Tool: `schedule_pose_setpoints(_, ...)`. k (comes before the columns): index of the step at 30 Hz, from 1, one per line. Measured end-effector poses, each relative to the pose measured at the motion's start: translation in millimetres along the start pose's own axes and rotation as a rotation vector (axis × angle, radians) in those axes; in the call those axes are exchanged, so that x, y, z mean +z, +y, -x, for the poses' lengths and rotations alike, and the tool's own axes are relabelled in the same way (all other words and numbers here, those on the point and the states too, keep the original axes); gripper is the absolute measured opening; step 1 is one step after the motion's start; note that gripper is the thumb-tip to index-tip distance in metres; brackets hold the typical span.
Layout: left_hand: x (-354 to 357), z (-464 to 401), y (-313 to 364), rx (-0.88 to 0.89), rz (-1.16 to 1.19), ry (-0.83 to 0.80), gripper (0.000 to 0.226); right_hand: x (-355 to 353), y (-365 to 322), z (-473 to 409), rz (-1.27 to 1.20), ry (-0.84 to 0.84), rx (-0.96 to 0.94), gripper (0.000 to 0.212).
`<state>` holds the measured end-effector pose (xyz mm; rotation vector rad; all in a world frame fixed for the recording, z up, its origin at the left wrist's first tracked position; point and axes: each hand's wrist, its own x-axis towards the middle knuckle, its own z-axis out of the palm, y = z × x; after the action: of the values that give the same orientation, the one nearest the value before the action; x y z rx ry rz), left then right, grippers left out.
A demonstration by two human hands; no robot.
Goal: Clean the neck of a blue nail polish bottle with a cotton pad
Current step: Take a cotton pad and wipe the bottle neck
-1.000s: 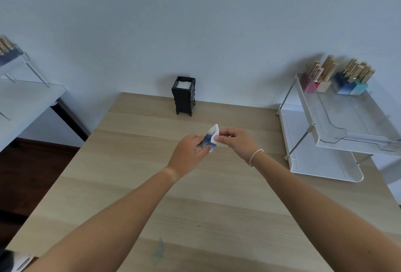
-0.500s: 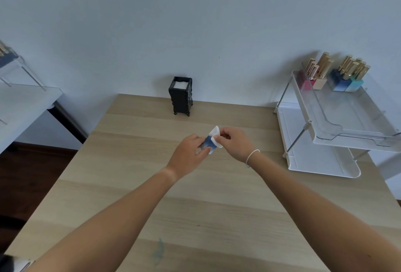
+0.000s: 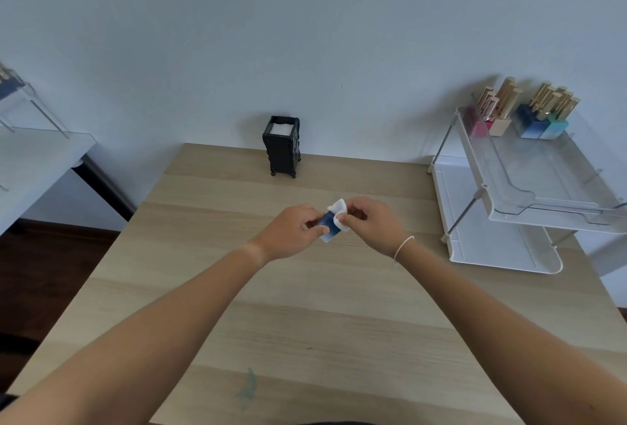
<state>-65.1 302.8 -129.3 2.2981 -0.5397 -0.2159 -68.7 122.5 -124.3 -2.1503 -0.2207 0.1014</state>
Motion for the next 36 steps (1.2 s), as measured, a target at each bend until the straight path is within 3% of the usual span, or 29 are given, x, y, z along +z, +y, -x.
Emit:
schedule_pose_setpoints(8, 22.4, 4.0, 3.6, 0.056, -0.206, 0.151, 0.014, -8.2, -5.3, -2.0, -0.083, -0.024, 0.199, 0.014)
schedule_pose_setpoints(14, 33.1, 5.2, 3.9, 0.050, -0.247, 0.196, 0.014, -8.2, -4.3, -3.7, -0.128, -0.016, 0.315, 0.022)
schedule_pose_setpoints(18, 36.8, 5.8, 6.0, 0.045, -0.267, 0.231, 0.014, -10.1, -7.1, -9.7, -0.179, -0.038, 0.423, 0.012)
schedule_pose_setpoints(22, 39.3, 6.5, 5.7, 0.027, -0.251, 0.234, 0.016, -11.0, -9.7, -14.6, -0.169, -0.073, 0.498, 0.016)
schedule_pose_setpoints(28, 28.6, 3.1, 6.2, -0.008, -0.112, 0.162, 0.017, -12.3, -9.7, -10.1, -0.118, -0.053, 0.307, 0.005)
schedule_pose_setpoints(36, 17.7, 1.4, 8.2, 0.016, -0.021, 0.125, 0.016, -17.3, -7.4, -3.7, -0.241, -0.080, 0.188, 0.010)
